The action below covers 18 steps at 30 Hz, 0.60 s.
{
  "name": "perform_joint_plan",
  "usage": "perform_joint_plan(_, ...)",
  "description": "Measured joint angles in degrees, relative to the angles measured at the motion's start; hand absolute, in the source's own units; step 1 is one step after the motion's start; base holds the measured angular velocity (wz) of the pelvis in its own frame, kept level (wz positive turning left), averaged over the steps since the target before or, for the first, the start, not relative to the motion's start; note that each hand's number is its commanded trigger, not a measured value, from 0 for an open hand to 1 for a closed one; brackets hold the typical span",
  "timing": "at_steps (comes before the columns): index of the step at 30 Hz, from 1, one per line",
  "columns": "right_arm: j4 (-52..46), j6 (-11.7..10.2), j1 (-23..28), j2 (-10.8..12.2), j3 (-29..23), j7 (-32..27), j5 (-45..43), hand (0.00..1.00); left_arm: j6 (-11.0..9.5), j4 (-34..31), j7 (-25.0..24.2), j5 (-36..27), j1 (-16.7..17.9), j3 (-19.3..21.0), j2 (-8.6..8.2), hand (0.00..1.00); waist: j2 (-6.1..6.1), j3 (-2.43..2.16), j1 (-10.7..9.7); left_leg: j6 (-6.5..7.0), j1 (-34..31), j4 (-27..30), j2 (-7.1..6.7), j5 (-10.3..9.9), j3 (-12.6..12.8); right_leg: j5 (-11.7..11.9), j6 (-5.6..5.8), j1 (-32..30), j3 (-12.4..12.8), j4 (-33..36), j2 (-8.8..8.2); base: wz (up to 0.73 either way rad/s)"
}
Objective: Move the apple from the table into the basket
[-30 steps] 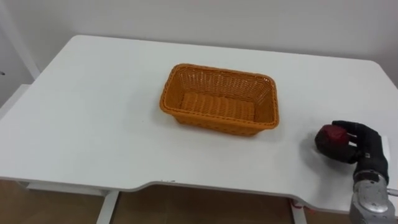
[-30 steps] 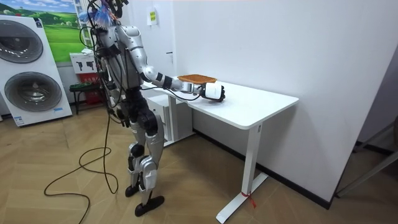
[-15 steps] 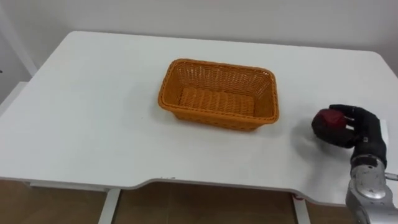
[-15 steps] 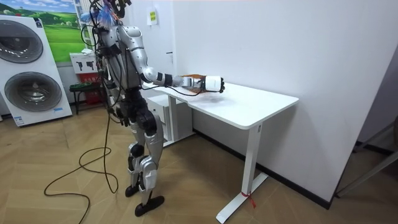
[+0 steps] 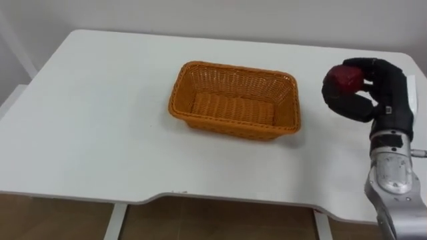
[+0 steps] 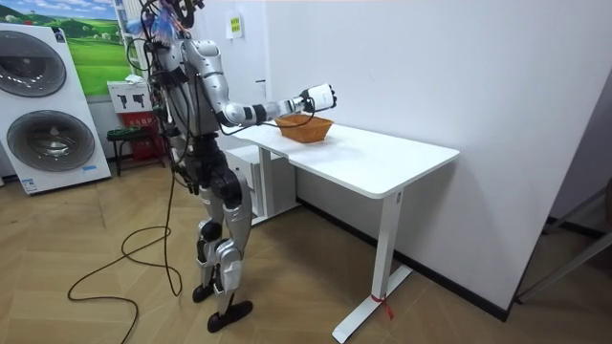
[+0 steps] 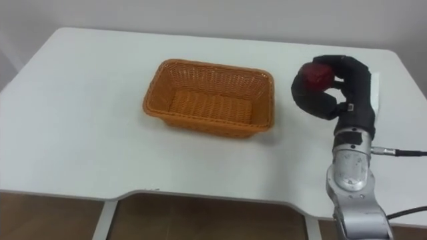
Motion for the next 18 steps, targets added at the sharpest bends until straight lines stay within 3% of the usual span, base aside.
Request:
perform_joint_plan(4, -2.68, -0.08, -0.04, 0.01, 0.51, 1.01, -0.63, 1.0, 0.03, 0.0, 0.17, -0.01, -0.07, 0.0, -0.24, 0.0, 0.27, 0.06, 1.42, 0.0, -0.07, -0.22, 0.0, 0.0, -0.25, 0.09, 0.0, 0.05, 0.03, 0.02, 0.06, 0.01)
perform_joint_plan(9, -3.65, -0.06, -0.1, 0.01, 3.31, 1.4, -4.58, 1.0, 0.2, -0.66, 0.26, -0.09, -0.05, -0.34, -0.22, 0.0, 0.3, 0.0, 1.34, -0.02, -0.88, 0.1, -0.04, 0.02, -0.64, 0.12, 0.0, -0.28, -0.83, 0.05, 0.02, 0.09)
perform_joint_plan(14, -3.63, -0.05, -0.1, -0.01, 6.35, 2.95, -4.58, 1.0, 0.04, -2.07, 0.55, -0.14, -0.59, -2.33, -0.13, 0.0, 0.03, 0.05, 2.6, -0.05, -0.85, 0.27, -0.01, 0.05, -0.64, 0.12, 0.0, -0.26, -0.87, -0.04, 0.04, 0.01)
perform_joint_plan(15, -3.63, -0.05, -0.1, -0.01, 6.9, 3.1, -4.58, 0.88, 0.02, -2.2, 0.55, -0.18, -0.6, -2.33, -0.1, 0.0, -0.19, 0.04, 2.72, -0.05, -0.85, 0.26, 0.0, 0.05, -0.65, 0.12, 0.0, -0.24, -0.88, -0.09, 0.04, 0.0)
perform_joint_plan(16, -3.63, -0.05, -0.1, 0.01, 7.28, 3.43, -4.58, 0.23, 0.02, -2.28, 0.53, -0.13, -0.58, -2.33, -0.1, 0.0, -0.34, 0.06, 2.81, -0.05, -0.87, 0.25, -0.01, 0.05, -0.67, 0.12, 0.01, -0.23, -0.92, -0.11, 0.02, 0.0)
perform_joint_plan(17, -3.63, -0.05, -0.1, 0.02, 7.29, 3.64, -4.58, 0.0, 0.02, -2.4, 0.51, -0.12, -0.56, -2.33, -0.11, 0.0, -0.42, 0.09, 2.83, -0.05, -0.88, 0.24, -0.02, 0.05, -0.68, 0.12, 0.01, -0.23, -0.95, -0.11, 0.01, 0.0)
perform_joint_plan(18, -3.63, -0.03, -0.1, 0.02, 7.29, 3.68, -4.58, 0.0, 0.03, -2.8, 0.47, -0.11, -0.55, -2.33, -0.1, 0.0, -0.59, 0.2, 2.88, -0.05, -0.9, 0.2, -0.04, 0.05, -0.72, 0.12, 0.01, -0.23, -0.98, -0.12, -0.01, 0.0)
